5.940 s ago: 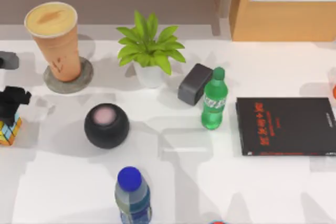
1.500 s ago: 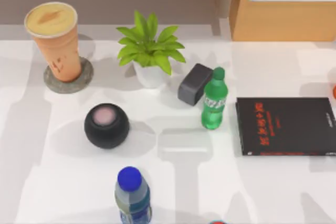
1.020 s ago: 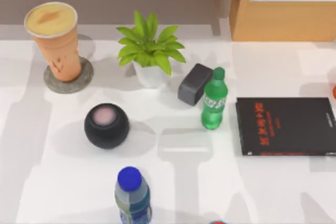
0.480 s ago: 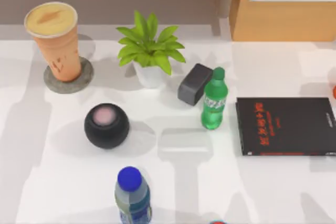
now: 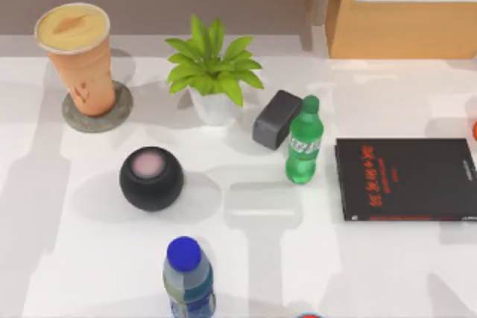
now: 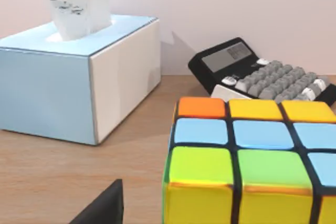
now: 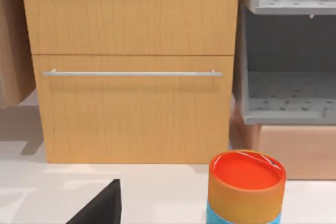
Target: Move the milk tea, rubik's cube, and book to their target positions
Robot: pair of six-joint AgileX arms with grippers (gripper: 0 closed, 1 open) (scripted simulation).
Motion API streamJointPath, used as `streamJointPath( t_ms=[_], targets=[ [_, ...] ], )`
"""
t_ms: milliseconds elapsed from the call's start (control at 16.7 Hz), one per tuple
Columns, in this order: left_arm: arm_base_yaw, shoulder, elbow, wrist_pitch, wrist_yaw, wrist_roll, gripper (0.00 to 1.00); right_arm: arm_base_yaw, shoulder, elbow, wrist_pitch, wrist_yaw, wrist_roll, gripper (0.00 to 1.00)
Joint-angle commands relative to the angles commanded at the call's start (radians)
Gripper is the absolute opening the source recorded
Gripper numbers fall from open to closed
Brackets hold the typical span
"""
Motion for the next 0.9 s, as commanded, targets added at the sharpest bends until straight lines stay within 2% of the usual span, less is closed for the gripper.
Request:
streamJointPath(
  t_ms=[240, 420, 660, 900],
  targets=[
    [-0.002, -0.004, -0.006, -0.003, 0.001, 0.000, 1.00, 0.000, 0.000, 0.000, 0.000, 0.000, 0.000, 1.00],
    [-0.005, -0.090, -0.097, -0.011, 0.002, 0.000, 1.00, 0.000, 0.000, 0.000, 0.000, 0.000, 0.000, 1.00],
    [-0.004, -0.336, -0.330, -0.026, -0.001, -0.001, 1.00, 0.000, 0.000, 0.000, 0.000, 0.000, 0.000, 1.00],
    [0.001, -0.697, -0.658, -0.045, -0.008, -0.003, 1.00, 0.000, 0.000, 0.000, 0.000, 0.000, 0.000, 1.00]
  ],
)
